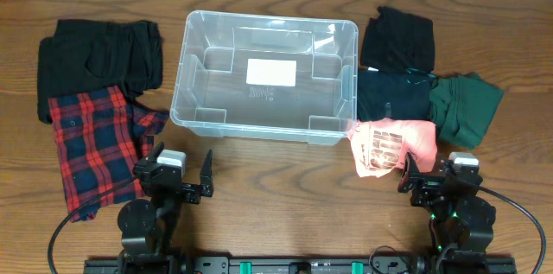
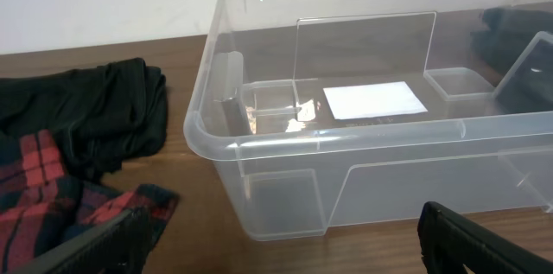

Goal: Pack container

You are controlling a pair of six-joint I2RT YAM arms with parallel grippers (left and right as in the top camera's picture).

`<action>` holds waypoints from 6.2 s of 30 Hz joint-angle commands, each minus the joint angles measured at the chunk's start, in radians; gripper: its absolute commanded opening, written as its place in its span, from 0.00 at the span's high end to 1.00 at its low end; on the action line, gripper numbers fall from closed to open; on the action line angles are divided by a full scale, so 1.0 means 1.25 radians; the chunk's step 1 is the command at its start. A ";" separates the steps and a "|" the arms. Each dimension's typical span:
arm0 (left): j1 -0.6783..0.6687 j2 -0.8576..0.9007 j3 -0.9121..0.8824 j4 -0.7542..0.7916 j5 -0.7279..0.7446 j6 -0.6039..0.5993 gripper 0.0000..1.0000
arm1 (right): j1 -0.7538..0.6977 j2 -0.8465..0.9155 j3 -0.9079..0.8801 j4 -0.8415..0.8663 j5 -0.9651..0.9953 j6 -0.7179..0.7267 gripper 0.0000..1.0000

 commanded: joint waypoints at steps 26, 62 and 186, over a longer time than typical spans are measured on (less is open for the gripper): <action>-0.003 -0.005 -0.020 -0.001 0.005 0.007 0.02 | -0.004 -0.005 -0.002 0.001 0.008 0.007 0.01; -0.003 0.075 0.245 0.224 -0.071 -0.507 0.02 | -0.004 -0.005 -0.002 0.001 0.008 0.007 0.01; -0.182 1.342 1.283 -0.315 0.324 -0.298 0.94 | -0.004 -0.005 -0.002 0.001 0.008 0.007 0.01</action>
